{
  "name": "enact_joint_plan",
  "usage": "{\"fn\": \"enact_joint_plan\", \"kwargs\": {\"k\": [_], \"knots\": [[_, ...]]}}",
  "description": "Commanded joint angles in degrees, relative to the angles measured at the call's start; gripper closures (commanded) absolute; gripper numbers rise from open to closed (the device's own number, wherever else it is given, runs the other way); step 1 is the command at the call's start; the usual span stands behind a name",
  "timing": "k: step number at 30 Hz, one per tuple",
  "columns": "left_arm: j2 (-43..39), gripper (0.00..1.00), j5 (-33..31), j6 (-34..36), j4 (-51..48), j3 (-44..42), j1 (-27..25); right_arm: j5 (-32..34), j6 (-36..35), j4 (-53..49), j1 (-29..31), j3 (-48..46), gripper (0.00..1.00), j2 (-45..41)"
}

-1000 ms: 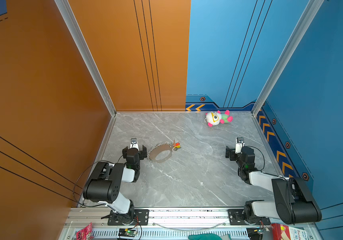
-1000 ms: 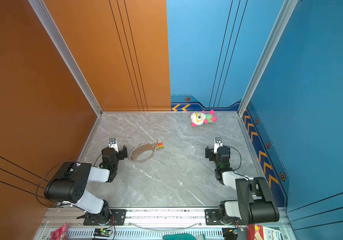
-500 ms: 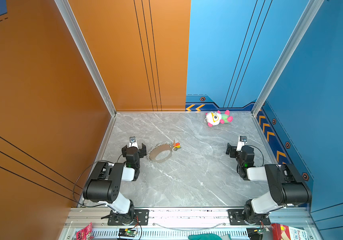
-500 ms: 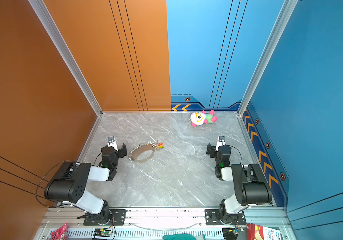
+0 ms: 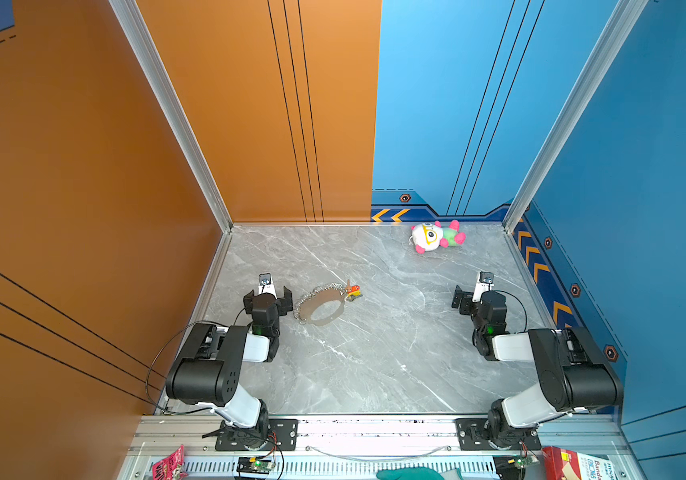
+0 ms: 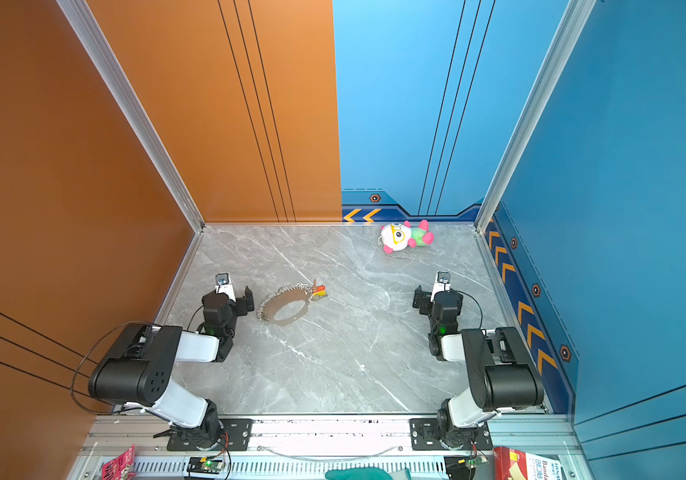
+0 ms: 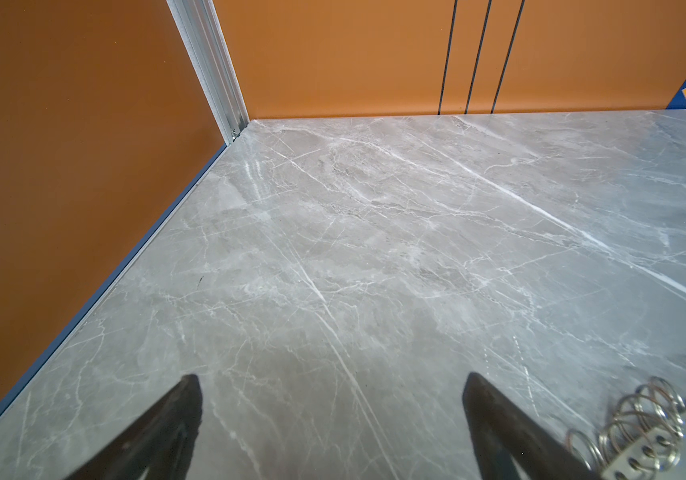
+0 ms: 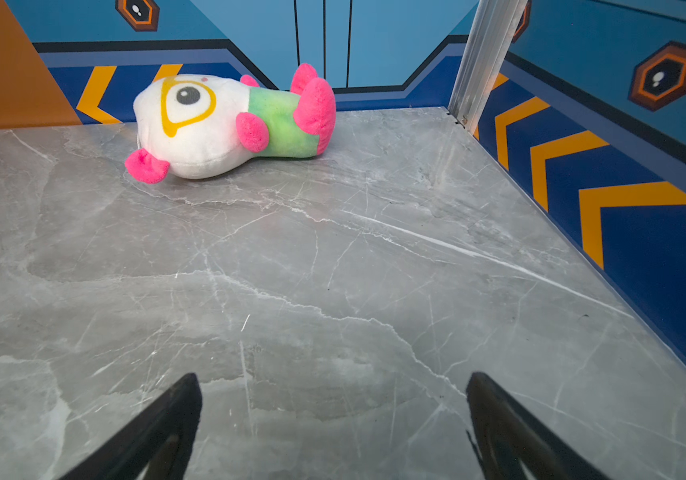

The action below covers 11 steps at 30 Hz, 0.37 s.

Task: Put the keys on the keyring

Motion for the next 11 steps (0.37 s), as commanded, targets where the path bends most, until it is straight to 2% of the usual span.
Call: {"fn": "enact_joint_plan", "kwargs": {"k": [1,4,11], "knots": [[-0.41,0.02,-0.93,-0.74,0.27,0.34,0.42,1.33,0.01,0.68,0.46,1.06,0.00,0.39],[-0.50,0.02,-0.96,-0.69,0.27,0.32,0.36,-0.43,0.40,-0.54,-0.41,1.59,0.00,0.35],[-0.50,0.02,-1.00,-0.71,0.27,0.31,0.38,0.31,0.25,0.11,-0.11,1.16,0.00,0.26]]}}
